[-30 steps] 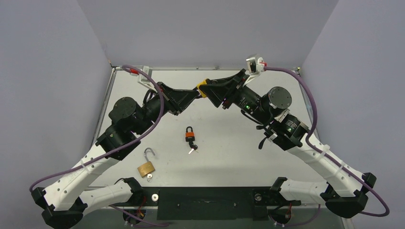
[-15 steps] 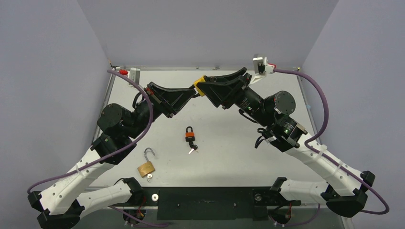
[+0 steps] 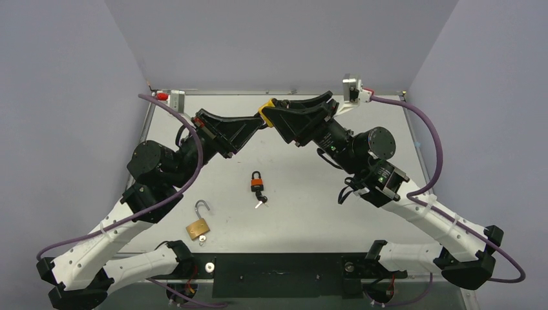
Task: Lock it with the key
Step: Lock the lock.
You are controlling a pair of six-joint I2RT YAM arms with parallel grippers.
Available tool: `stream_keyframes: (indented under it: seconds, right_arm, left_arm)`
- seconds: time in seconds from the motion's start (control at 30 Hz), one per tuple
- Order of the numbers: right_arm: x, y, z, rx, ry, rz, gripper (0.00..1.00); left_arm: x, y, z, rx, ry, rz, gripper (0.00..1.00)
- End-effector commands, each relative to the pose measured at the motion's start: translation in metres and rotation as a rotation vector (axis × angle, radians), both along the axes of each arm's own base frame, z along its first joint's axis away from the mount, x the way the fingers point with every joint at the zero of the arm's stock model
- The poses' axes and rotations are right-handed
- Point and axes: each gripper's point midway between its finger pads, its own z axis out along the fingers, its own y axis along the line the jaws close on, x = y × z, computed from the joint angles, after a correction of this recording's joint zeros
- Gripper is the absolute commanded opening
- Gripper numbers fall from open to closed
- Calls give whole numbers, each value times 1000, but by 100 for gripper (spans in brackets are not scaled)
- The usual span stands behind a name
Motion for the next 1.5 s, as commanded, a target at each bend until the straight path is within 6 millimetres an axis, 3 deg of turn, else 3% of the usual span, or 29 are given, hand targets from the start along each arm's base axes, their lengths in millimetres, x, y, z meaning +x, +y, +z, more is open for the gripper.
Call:
stream_keyframes:
  seconds: [0.0,1.0,1.47]
  right_arm:
    - [-23,78,-200,-529,272,210,0]
    - [-51,107,-272,-668,322,246,0]
    - [-56,114,-285,-719,305,233,0]
  left_arm:
    - [-65,-10,67,-145,-195,-263,0]
    - [-58,-25,96,-133,-230,-269,0]
    - [-50,-61,92,-77,-197,-333,0]
